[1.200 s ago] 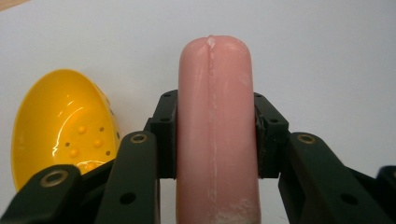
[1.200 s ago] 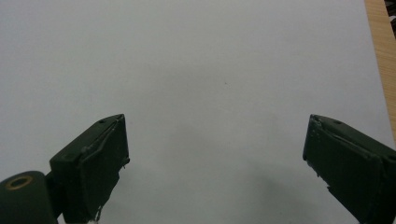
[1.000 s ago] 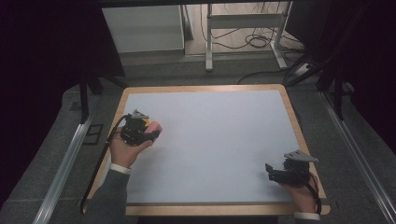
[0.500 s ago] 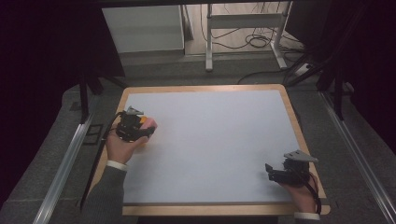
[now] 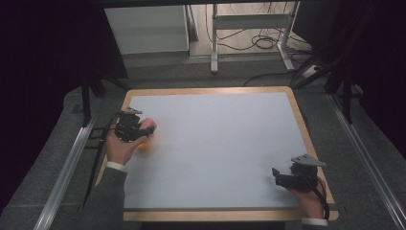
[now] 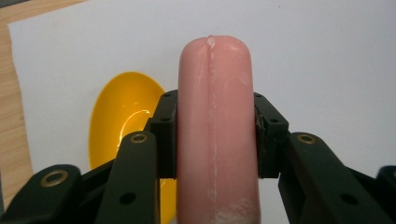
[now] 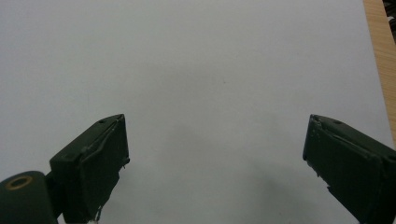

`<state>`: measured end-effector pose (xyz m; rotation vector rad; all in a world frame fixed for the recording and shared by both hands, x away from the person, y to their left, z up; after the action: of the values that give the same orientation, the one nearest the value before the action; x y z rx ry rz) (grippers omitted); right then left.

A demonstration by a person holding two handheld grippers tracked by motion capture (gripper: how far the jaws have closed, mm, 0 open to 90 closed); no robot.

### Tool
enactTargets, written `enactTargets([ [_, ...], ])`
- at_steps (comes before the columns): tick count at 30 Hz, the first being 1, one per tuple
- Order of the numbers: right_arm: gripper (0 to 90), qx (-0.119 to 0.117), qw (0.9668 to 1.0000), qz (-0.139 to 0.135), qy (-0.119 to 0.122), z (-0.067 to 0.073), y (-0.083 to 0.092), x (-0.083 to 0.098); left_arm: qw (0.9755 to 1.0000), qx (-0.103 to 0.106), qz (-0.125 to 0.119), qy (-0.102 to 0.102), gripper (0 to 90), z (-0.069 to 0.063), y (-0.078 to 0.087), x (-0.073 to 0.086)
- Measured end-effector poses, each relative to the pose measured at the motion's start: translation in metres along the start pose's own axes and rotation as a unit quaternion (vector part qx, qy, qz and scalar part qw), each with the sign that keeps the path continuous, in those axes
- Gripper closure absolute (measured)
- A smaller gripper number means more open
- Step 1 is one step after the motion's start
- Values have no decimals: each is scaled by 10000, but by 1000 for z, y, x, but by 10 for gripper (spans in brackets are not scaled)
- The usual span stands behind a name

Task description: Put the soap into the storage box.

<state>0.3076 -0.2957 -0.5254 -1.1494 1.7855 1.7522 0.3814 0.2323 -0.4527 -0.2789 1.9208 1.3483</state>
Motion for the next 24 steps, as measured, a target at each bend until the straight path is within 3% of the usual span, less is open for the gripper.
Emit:
enactTargets([
  [9, 65, -13, 10000, 25, 0, 1, -1, 0, 9998, -152, 81, 116, 602, 15, -3, 2],
  [24, 65, -12, 10000, 57, 17, 1, -2, 1, 9987, -221, 278, 367, 602, 38, -16, 7],
])
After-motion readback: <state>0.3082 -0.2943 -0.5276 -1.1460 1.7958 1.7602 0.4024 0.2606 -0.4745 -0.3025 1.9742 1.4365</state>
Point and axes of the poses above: each handheld gripper's, and its own axes: y roughly backward along the jaws, x roughly out of its underside, z roughly to its left, the point moved 2 cm from there along -y, roughly forward along the jaws, and after that the axes turned 7 degrees about x, right-handed, at the moved point
